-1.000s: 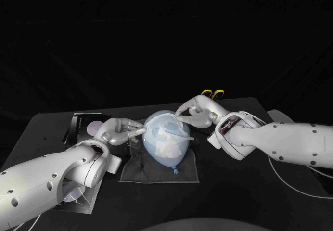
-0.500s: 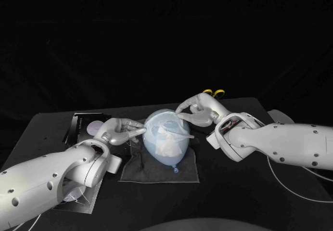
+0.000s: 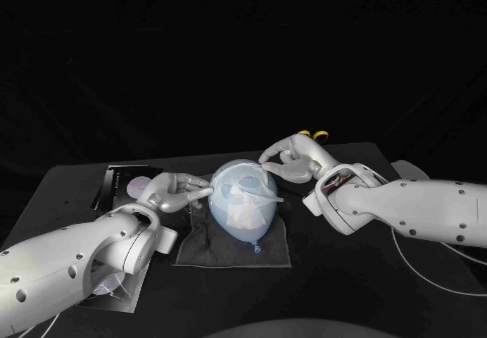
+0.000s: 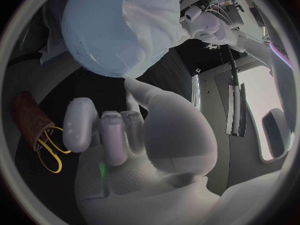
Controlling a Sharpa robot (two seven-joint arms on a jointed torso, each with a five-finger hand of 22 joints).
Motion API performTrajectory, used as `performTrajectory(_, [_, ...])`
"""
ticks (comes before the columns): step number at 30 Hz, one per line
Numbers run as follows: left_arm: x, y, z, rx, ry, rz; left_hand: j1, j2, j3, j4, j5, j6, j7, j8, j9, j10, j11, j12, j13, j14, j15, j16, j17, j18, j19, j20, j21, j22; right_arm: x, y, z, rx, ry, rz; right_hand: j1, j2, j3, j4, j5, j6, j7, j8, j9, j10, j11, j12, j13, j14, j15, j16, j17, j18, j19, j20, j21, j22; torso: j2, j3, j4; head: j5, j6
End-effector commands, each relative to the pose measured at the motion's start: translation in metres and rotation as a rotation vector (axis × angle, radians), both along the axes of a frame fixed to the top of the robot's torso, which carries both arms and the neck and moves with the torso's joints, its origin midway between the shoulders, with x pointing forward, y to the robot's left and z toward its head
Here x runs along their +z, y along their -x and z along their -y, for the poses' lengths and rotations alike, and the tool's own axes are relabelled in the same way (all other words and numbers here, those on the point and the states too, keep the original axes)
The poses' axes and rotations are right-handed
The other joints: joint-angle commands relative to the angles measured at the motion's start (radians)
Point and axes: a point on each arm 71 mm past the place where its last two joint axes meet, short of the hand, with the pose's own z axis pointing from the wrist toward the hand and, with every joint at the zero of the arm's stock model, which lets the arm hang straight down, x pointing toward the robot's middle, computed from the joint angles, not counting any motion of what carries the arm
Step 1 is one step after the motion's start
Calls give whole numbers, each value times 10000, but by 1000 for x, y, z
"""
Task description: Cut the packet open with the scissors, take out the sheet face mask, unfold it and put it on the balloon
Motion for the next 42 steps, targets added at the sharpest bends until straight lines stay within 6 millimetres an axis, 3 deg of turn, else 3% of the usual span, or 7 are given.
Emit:
performTrajectory(1, [2,1,2,-145,41,48,-30,97,-77,-4,-41,18,-18,32,-1,-52,-16,60,-13,-68,-16,-41,-11,162,-55,-15,9,13,1,2,-4,363,331,143,-123,-21,66,3,23,-17,43,35,424,1131,-143,56,2630,1219,-264,35,2632,133,30,-24,-19,607,-6,-1,-4,5,2])
performTrajectory(7, [2,1,2,-143,39,47,-30,97,-77,-4,-41,18,-18,32,-1,-52,-16,60,-13,-68,-16,-41,-11,162,-55,-15,9,13,5,1,-2,430,457,189,-241,-69,86,45,22,-106,57,28,460,1131,-133,56,2630,1219,-260,35,2632,141,5,-20,-58,586,-6,3,6,-7,11])
performTrajectory(11, [1,0,2,-133,34,45,-30,97,-77,-4,-41,18,-18,32,-1,-52,-16,60,-13,-68,-16,-41,-11,162,-55,-15,9,13,6,0,-1,461,467,-14,-800,-504,-319,291,28,-492,127,-143,460,1131,-66,56,2630,1219,-211,35,2632,146,-23,9,-109,562,3,-5,-15,6,10])
performTrajectory(13, [1,0,2,-134,35,43,-30,97,-77,-4,-41,18,-18,32,-1,-52,-16,60,-13,-68,-16,-41,-11,162,-55,-15,9,13,6,0,-1,454,490,-107,-1574,-1051,-924,726,38,-1094,398,-534,286,1131,138,56,2630,1219,-54,35,2632,142,-55,91,-168,529,1,-3,-9,-19,9])
performTrajectory(15, [1,0,2,-137,38,43,-30,97,-77,-4,-41,18,-18,32,-1,-52,-16,60,-13,-68,-16,-41,-11,162,-55,-15,9,13,5,0,1,408,558,-198,-1706,-1252,-1273,927,44,-1468,576,-816,155,1131,310,56,2630,1219,98,35,2632,145,-81,220,-222,502,-6,-5,-4,-24,4])
performTrajectory(25, [1,1,1,-119,34,44,-30,97,-77,-4,-41,18,-18,32,-1,-52,-16,60,-13,-68,-16,-41,-11,162,-55,-15,9,13,0,-2,2,370,792,-517,-1533,-1306,-1861,1294,40,-1836,744,-1155,-7,1131,476,56,2630,1219,263,35,2632,190,-150,429,-354,437,4,1,2,8,29])
performTrajectory(42, [1,0,-1,-94,22,39,-35,123,-87,0,-41,22,-20,40,-2,-68,-13,73,-15,-90,-10,-38,-19,162,-75,-5,7,14,-7,4,0,606,981,-829,-1228,-1149,-2105,1470,28,-1568,698,-1111,-44,1131,446,56,2630,1219,253,35,2632,197,-136,458,-353,456,-5,0,-10,23,31])
